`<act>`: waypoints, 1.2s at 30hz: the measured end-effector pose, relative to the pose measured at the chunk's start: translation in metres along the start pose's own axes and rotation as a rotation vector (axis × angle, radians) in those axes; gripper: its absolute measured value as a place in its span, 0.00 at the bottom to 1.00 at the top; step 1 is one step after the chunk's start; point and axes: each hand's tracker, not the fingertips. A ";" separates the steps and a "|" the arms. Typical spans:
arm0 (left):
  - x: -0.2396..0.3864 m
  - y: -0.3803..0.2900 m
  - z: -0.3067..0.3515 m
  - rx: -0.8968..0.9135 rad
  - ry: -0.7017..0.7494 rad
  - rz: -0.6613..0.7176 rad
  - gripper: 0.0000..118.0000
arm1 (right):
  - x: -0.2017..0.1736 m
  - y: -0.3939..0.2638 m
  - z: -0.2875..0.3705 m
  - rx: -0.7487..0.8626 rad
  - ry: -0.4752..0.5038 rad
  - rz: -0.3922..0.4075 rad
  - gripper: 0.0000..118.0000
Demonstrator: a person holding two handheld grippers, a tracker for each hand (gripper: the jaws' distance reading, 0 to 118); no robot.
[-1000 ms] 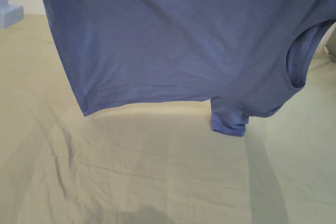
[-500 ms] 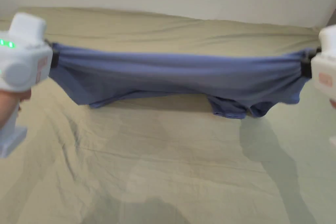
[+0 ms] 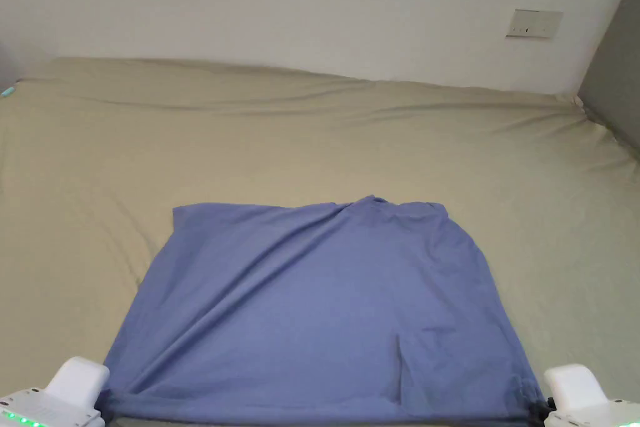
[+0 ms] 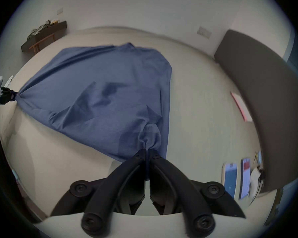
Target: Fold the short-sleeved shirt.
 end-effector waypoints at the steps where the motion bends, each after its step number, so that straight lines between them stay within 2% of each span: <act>1: 0.002 -0.009 0.004 -0.006 -0.021 0.011 0.01 | 0.008 -0.012 -0.002 -0.027 0.016 -0.011 0.05; 5: 0.006 -0.031 0.023 -0.028 -0.032 0.029 0.01 | 0.018 -0.050 0.011 -0.110 0.088 -0.106 0.05; 11: 0.020 -0.051 0.041 -0.073 -0.041 -0.088 0.01 | 0.029 -0.077 0.018 -0.176 0.103 -0.201 0.05; 17: 0.021 -0.058 0.035 -0.097 -0.056 -0.073 0.01 | 0.016 -0.082 0.011 -0.227 0.086 -0.204 0.05; 20: 0.024 -0.059 0.030 -0.105 -0.058 -0.072 0.01 | 0.009 -0.082 0.004 -0.237 0.067 -0.165 0.05; 21: 0.024 -0.058 0.031 -0.102 -0.055 -0.071 0.02 | 0.007 -0.082 0.004 -0.233 0.057 -0.161 0.06; 22: 0.024 -0.056 0.033 -0.092 -0.052 -0.062 0.02 | 0.007 -0.081 0.005 -0.223 0.051 -0.165 0.12; 23: 0.023 -0.054 0.036 -0.081 -0.047 -0.037 0.12 | 0.009 -0.077 0.007 -0.222 0.038 -0.176 0.33; 24: 0.021 -0.050 0.040 -0.068 -0.039 -0.002 0.32 | 0.011 -0.073 0.010 -0.223 -0.014 -0.191 0.60; 25: 0.018 -0.045 0.045 -0.049 -0.024 0.031 0.63 | 0.011 -0.067 0.017 -0.208 -0.073 -0.193 0.79; 26: 0.014 -0.039 0.051 -0.017 -0.031 0.069 0.96 | 0.015 -0.060 0.025 -0.160 -0.077 -0.219 0.86; 27: 0.010 -0.033 0.057 0.030 -0.039 0.113 0.98 | 0.017 -0.050 0.037 -0.086 -0.073 -0.243 0.86; 29: 0.006 -0.014 0.081 0.166 -0.041 0.204 0.93 | 0.014 -0.024 0.067 0.046 -0.093 -0.245 0.86; 32: -0.007 0.028 0.134 0.366 0.021 0.312 0.93 | -0.001 0.017 0.119 0.313 -0.136 -0.187 0.86; 36: -0.009 0.067 0.199 0.651 0.047 0.391 0.93 | -0.042 0.059 0.193 0.637 -0.169 -0.118 0.86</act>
